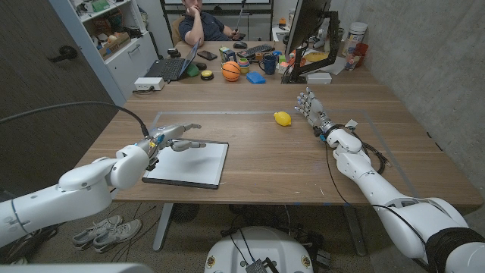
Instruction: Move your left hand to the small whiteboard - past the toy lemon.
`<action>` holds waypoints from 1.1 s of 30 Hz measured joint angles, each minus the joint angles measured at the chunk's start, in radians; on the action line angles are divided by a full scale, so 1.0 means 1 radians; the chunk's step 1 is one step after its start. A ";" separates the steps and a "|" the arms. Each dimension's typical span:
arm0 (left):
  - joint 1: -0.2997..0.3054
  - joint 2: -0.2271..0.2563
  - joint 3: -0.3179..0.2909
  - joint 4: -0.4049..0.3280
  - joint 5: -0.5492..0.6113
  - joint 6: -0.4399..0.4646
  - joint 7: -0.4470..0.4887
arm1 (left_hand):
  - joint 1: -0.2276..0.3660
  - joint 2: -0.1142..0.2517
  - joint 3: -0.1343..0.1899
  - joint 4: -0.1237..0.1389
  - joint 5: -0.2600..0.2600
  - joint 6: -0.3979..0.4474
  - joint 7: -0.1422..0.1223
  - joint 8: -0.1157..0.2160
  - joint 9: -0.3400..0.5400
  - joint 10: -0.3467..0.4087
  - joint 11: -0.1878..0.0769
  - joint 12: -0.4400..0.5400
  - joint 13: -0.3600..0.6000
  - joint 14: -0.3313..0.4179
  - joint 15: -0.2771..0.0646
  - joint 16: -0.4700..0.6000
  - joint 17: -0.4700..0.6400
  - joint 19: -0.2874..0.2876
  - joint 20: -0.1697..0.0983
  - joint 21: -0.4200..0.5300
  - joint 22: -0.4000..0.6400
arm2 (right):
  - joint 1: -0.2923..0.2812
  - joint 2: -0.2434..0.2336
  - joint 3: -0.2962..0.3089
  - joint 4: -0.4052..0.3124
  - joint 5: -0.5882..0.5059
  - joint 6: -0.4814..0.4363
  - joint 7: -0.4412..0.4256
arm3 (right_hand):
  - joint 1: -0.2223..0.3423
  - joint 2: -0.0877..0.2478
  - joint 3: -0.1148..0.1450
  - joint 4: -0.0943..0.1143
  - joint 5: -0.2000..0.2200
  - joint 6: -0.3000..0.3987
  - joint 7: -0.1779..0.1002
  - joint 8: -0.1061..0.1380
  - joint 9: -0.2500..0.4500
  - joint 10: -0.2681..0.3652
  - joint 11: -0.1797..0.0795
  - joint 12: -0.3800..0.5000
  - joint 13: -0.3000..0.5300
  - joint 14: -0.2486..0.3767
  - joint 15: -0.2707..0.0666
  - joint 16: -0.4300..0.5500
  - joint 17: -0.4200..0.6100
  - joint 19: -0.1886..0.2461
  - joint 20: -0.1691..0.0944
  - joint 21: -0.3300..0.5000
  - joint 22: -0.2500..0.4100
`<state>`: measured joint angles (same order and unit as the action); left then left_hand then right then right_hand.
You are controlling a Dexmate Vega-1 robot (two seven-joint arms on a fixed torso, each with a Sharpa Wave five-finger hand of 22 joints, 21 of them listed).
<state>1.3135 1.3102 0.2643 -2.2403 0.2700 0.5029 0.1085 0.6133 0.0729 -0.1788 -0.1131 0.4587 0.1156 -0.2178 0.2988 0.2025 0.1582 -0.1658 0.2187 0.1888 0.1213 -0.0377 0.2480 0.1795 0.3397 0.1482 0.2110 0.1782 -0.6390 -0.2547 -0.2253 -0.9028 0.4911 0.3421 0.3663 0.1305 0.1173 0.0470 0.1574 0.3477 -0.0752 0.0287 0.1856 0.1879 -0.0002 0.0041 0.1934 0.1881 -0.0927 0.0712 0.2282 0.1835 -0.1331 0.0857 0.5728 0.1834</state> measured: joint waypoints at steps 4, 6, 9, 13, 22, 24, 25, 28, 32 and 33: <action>-0.014 0.005 0.014 -0.006 0.000 0.013 -0.012 | 0.027 0.011 0.013 -0.013 0.000 0.032 0.000 0.007 0.000 0.017 -0.007 0.000 0.000 0.018 0.001 0.000 0.000 0.012 -0.002 0.000 0.001 | 0.000 -0.001 0.001 0.000 0.001 0.000 0.000 | 0.000 0.000 0.000 0.000 0.000 0.000 0.000 0.000 0.000 0.000 0.000 0.000 0.000 0.000 0.000 0.000 0.000 0.000 0.000 0.000 0.000; -0.021 0.007 0.021 -0.009 0.001 0.019 -0.018 | 0.043 0.014 0.020 -0.020 -0.001 0.044 -0.002 0.014 0.000 0.027 -0.006 0.000 0.000 0.022 -0.002 0.000 0.000 0.018 -0.007 0.000 0.001 | -0.001 -0.001 0.001 -0.001 0.001 0.001 0.000 | 0.000 0.000 0.000 0.000 0.000 0.000 0.000 0.000 0.000 0.000 0.000 0.000 0.000 0.000 0.000 0.000 0.000 0.000 0.000 0.000 0.000; -0.031 0.010 0.032 -0.012 0.005 0.026 -0.026 | 0.074 0.018 0.031 -0.031 -0.008 0.071 0.001 0.019 0.000 0.047 -0.007 0.000 0.000 0.030 0.002 0.000 0.000 0.023 -0.002 0.000 0.001 | -0.003 -0.003 0.002 -0.003 0.002 0.001 0.000 | -0.001 0.001 0.000 0.000 0.000 0.000 0.000 0.000 0.000 0.000 0.000 0.000 0.000 0.000 0.000 0.000 0.000 0.000 0.000 0.000 0.000; -0.043 0.012 0.045 -0.019 0.012 0.043 -0.040 | 0.093 0.022 0.038 -0.037 -0.016 0.100 -0.001 0.023 0.000 0.059 -0.006 0.000 0.000 0.037 -0.002 0.000 0.000 0.023 -0.002 0.000 0.001 | -0.005 -0.005 0.002 -0.007 0.002 0.001 0.000 | -0.004 0.004 0.000 0.000 0.000 0.000 0.000 0.000 0.000 0.000 0.000 0.000 0.000 0.000 0.000 0.000 0.000 0.000 0.000 0.000 0.000; -0.062 0.015 0.064 -0.027 0.019 0.065 -0.059 | 0.110 0.023 0.045 -0.044 -0.024 0.128 -0.004 0.034 0.000 0.070 -0.006 0.000 0.000 0.044 0.002 -0.005 0.000 0.023 -0.002 -0.003 0.001 | -0.010 -0.009 0.002 -0.015 0.004 0.001 -0.001 | -0.008 0.000 0.000 0.000 0.000 0.000 0.000 0.000 0.000 0.000 0.000 0.000 0.000 0.000 0.000 0.000 0.000 0.004 0.004 0.000 0.000; -0.068 0.016 0.071 -0.030 0.019 0.069 -0.066 | 0.112 0.025 0.045 -0.044 -0.024 0.137 -0.002 0.037 0.000 0.072 -0.005 0.000 0.001 0.044 0.002 -0.005 0.000 0.023 -0.002 -0.004 0.001 | -0.011 -0.010 0.002 -0.017 0.004 0.000 -0.002 | -0.008 0.000 0.000 0.000 0.000 0.000 0.000 0.000 0.000 0.000 0.000 0.000 0.000 0.000 0.000 0.000 0.000 0.004 0.004 0.000 0.000; -0.070 0.016 0.073 -0.031 0.019 0.070 -0.068 | 0.119 0.028 0.048 -0.042 -0.029 0.142 -0.004 0.038 0.000 0.082 -0.005 0.000 0.004 0.044 0.002 -0.005 0.000 0.023 -0.002 -0.004 0.001 | -0.013 -0.011 0.002 -0.020 0.004 -0.001 -0.003 | -0.008 0.000 0.000 0.000 0.000 0.000 0.000 0.000 0.000 0.000 0.000 0.000 0.000 0.000 0.000 0.000 0.000 0.004 0.004 0.000 0.000; -0.075 0.017 0.078 -0.031 0.020 0.073 -0.073 | 0.123 0.026 0.052 -0.040 -0.030 0.156 -0.003 0.042 0.000 0.097 0.000 0.000 0.005 0.044 0.002 -0.005 0.000 0.023 -0.002 -0.004 0.001 | -0.015 -0.011 0.002 -0.024 0.004 -0.003 -0.006 | -0.008 0.000 0.000 0.000 0.000 0.000 0.000 0.000 0.000 0.000 0.000 0.000 0.000 0.000 0.000 0.000 0.000 0.004 0.004 -0.004 0.000; -0.085 0.018 0.085 -0.031 0.020 0.074 -0.084 | 0.133 0.028 0.058 -0.040 -0.041 0.178 -0.004 0.045 0.000 0.088 0.005 -0.003 0.005 0.044 0.002 -0.012 0.000 0.024 -0.003 -0.008 0.001 | -0.018 -0.013 0.003 -0.029 0.005 -0.005 -0.008 | -0.008 0.000 0.000 0.000 0.000 0.000 0.000 0.000 0.000 0.000 0.000 0.000 0.000 0.000 0.000 0.000 0.000 0.004 0.004 -0.004 0.000; -0.089 0.018 0.088 -0.031 0.020 0.075 -0.091 | 0.135 0.027 0.059 -0.038 -0.046 0.186 -0.004 0.046 0.000 0.076 0.005 -0.009 0.005 0.044 0.002 -0.013 0.000 0.026 -0.005 -0.008 0.001 | -0.019 -0.013 0.003 -0.031 0.005 -0.005 -0.009 | -0.008 0.000 0.000 0.000 0.000 0.000 0.000 0.000 0.000 0.000 0.000 0.000 0.000 0.000 0.000 0.000 0.000 0.004 0.004 -0.004 0.000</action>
<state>1.2243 1.3279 0.3523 -2.2717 0.2902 0.5780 0.0175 0.7486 0.0998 -0.1199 -0.1516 0.4127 0.3011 -0.2218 0.3444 0.2024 0.2337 -0.1612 0.2095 0.1936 0.1648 -0.0360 0.2354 0.1792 0.3661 0.1428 0.2030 0.1793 -0.6583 -0.2674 -0.2225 -0.9334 0.4965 0.3370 0.3578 0.1229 0.1173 0.0471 0.1574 0.3477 -0.0752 0.0287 0.1856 0.1880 -0.0002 0.0041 0.1934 0.1881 -0.0927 0.0711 0.2282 0.1835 -0.1294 0.0893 0.5690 0.1835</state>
